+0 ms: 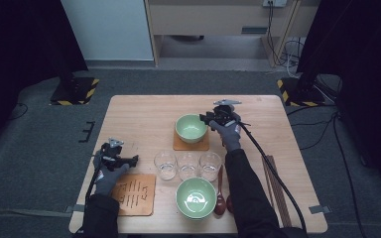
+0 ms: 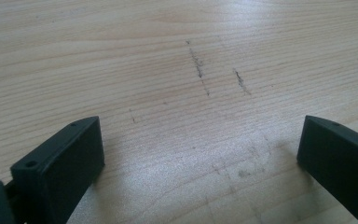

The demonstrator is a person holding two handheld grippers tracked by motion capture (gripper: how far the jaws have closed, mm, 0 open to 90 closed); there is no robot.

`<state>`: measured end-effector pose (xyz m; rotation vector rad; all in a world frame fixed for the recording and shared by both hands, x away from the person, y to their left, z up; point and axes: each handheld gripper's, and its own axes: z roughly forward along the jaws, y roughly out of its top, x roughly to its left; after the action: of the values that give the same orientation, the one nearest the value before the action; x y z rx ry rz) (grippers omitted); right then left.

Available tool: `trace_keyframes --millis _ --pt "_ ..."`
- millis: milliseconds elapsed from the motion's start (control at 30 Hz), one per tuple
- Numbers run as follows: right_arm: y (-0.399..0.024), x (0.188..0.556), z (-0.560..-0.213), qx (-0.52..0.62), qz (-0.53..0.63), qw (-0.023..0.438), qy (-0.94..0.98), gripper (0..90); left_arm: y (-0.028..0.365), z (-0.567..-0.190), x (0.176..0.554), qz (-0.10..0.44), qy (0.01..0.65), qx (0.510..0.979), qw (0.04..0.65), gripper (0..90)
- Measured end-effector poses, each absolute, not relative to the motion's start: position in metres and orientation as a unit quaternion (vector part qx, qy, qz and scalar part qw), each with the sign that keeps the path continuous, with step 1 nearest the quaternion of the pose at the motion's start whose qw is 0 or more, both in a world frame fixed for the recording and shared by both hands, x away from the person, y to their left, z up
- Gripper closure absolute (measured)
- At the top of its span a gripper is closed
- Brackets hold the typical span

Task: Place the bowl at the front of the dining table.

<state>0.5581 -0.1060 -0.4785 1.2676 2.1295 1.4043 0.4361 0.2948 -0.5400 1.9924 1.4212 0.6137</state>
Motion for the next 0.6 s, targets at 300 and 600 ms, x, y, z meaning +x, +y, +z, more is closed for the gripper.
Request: trace_keyframes --millis 300,600 --pt "-0.115 0.547 -0.464 0.427 0.490 0.164 0.742 58.9 0.295 -0.540 0.436 0.232 0.537 0.752 0.304 0.0" --pt "-0.117 0.535 -0.448 0.409 0.491 0.181 0.747 56.4 0.295 -0.540 0.436 0.233 0.538 0.750 0.305 0.5"
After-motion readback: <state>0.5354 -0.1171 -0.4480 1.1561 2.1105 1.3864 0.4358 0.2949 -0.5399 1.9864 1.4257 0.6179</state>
